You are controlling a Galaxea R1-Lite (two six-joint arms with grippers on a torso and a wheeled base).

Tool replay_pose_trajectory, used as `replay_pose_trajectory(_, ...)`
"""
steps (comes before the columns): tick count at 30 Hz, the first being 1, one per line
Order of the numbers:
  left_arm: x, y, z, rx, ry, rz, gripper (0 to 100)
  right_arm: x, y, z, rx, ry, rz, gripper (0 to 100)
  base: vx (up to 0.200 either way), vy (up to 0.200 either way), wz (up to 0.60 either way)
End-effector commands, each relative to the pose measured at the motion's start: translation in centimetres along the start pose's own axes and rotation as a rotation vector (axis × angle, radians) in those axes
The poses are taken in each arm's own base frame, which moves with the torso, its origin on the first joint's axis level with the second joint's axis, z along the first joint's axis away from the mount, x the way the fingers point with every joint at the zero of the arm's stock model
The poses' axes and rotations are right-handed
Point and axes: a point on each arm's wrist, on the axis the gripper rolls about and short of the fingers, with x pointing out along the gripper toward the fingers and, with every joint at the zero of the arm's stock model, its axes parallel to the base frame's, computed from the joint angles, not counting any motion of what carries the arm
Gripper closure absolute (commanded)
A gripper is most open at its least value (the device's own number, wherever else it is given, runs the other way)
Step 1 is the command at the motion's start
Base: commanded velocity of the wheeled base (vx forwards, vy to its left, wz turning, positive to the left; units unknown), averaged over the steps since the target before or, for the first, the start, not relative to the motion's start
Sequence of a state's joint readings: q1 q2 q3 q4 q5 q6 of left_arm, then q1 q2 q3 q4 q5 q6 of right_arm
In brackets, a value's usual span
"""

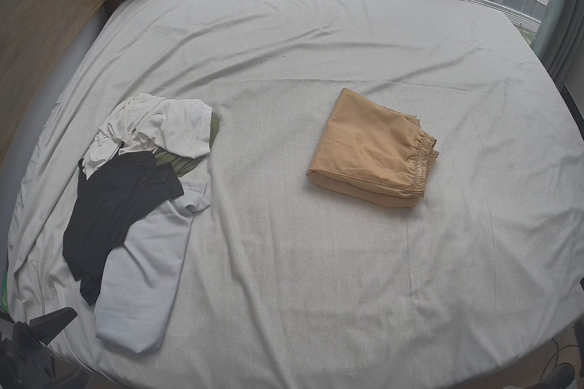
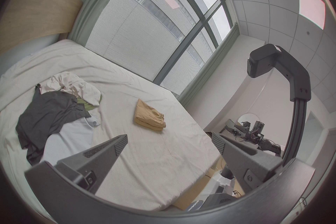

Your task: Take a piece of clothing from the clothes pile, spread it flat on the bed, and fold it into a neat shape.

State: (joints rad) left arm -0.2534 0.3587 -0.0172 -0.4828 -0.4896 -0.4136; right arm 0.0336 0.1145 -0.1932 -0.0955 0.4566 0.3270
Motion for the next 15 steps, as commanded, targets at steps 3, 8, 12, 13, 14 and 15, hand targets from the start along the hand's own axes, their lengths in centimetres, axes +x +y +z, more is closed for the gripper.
replay_pose_trajectory(3, -1.2, -0.3, -1.0, 0.030, -0.049, 0.027, 0, -0.5, -0.8, -3.7, -0.046, 0.006, -0.049, 0, 0.000, 0.000, 0.00)
replay_pose_trajectory(8, -2.2, -0.5, -2.4, 0.101, -0.069, 0.105, 0, -0.3, -1.9, -5.5, -0.166, 0.053, -0.200, 0, 0.000, 0.000, 0.00)
replay_pose_trajectory(12, -2.5, -0.4, -3.1, 0.166, -0.046, 0.152, 0, -0.5, -2.4, -5.4, -0.261, 0.049, -0.436, 0, 0.000, 0.000, 0.00)
replay_pose_trajectory(13, -2.5, -0.3, -3.2, 0.180, -0.046, 0.162, 0, -0.6, -2.5, -5.4, -0.311, 0.063, -0.510, 0, 0.000, 0.000, 0.00)
replay_pose_trajectory(14, -2.5, -0.3, -3.2, 0.181, -0.048, 0.173, 0, -0.7, -2.6, -5.4, -0.336, 0.072, -0.547, 0, 0.000, 0.000, 0.00)
replay_pose_trajectory(15, -2.5, -0.3, -3.2, 0.181, -0.049, 0.176, 0, -0.7, -2.6, -5.4, -0.341, 0.072, -0.556, 0, 0.000, 0.000, 0.00)
